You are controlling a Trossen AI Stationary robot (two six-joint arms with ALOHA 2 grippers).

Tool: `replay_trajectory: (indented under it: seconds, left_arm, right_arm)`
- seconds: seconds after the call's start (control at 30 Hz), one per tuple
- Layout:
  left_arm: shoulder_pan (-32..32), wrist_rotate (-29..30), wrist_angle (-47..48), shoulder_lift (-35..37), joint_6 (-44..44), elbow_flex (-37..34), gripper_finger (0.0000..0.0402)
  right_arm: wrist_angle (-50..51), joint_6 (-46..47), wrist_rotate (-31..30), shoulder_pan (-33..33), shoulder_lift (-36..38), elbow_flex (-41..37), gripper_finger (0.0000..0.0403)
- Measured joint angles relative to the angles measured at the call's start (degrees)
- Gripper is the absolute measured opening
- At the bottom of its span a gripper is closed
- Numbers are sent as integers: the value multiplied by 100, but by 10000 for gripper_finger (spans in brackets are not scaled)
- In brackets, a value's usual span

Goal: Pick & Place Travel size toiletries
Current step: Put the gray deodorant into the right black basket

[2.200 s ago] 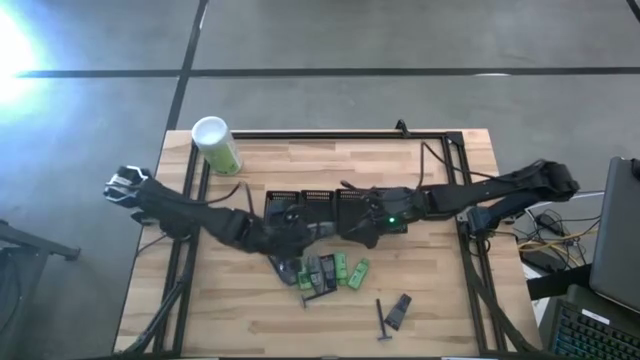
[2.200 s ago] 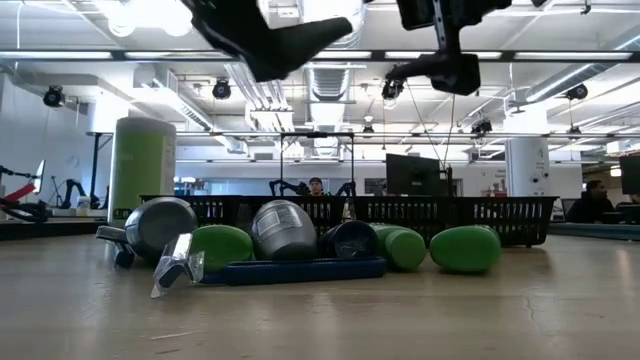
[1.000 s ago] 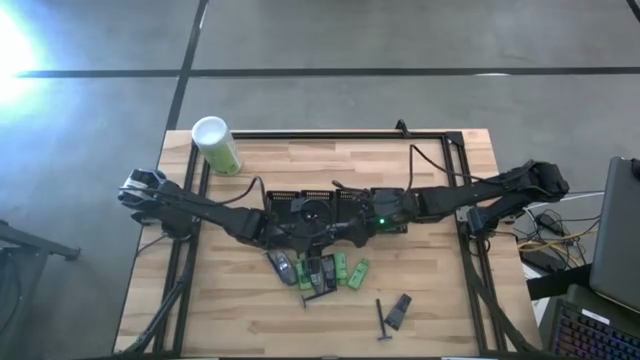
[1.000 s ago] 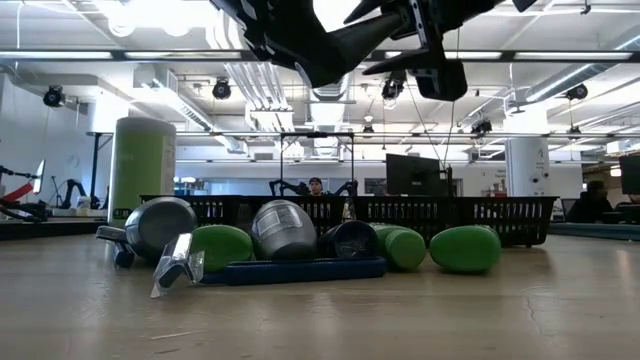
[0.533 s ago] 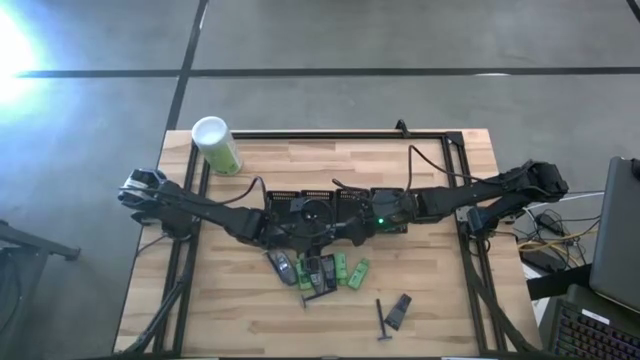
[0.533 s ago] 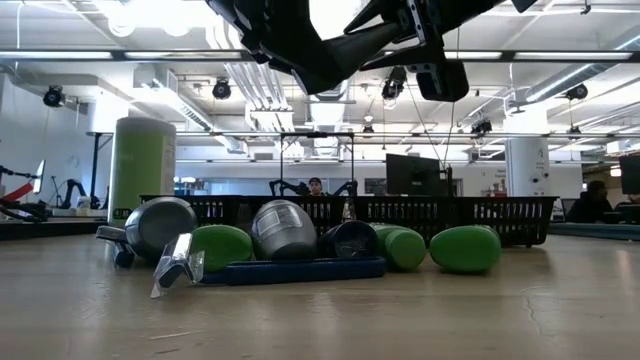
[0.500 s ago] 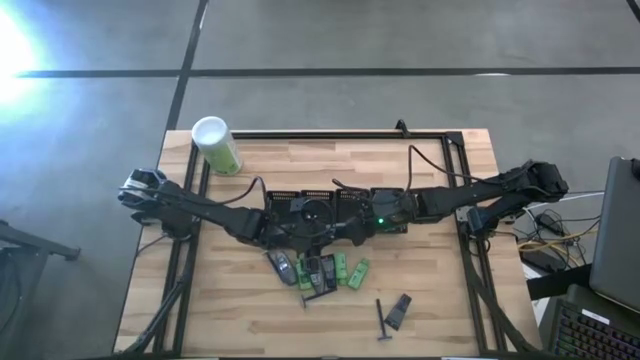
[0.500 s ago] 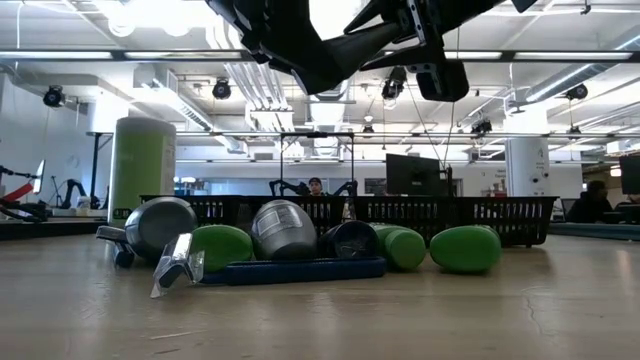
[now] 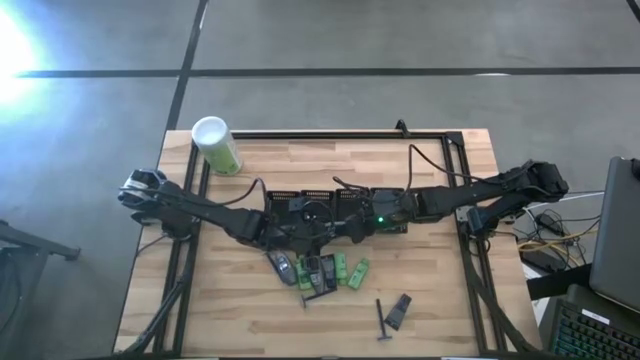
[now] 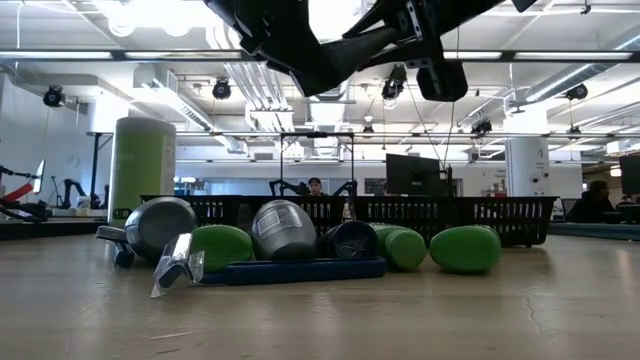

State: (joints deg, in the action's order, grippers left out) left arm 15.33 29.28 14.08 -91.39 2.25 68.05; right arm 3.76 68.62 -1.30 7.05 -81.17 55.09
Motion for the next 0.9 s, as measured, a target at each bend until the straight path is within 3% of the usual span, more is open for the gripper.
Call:
replay_trajectory:
  seconds: [0.17,0.23,0.4,0.63,0.8,0.9]
  left_arm:
    - [-2,80,-41,13,7,2,359]
    - [26,80,65,23,12,2,385]
    - [103,69,970,114,585,4,377]
    - [123,73,2744,196,2108,4,372]
    - [166,123,2880,214,2257,-83,373]
    - [164,132,2883,219,2220,-94,373]
  right_arm:
    - [432,-98,-50,2,-4,-17,116]
    - [704,-134,-153,5,23,-17,116]
    - [1859,-177,-746,6,376,-20,116]
    - [4552,333,-2509,-3,1236,-15,116]
    - [5027,326,-2573,5,1187,-197,116]
    - [5009,371,-2985,-62,847,-292,128]
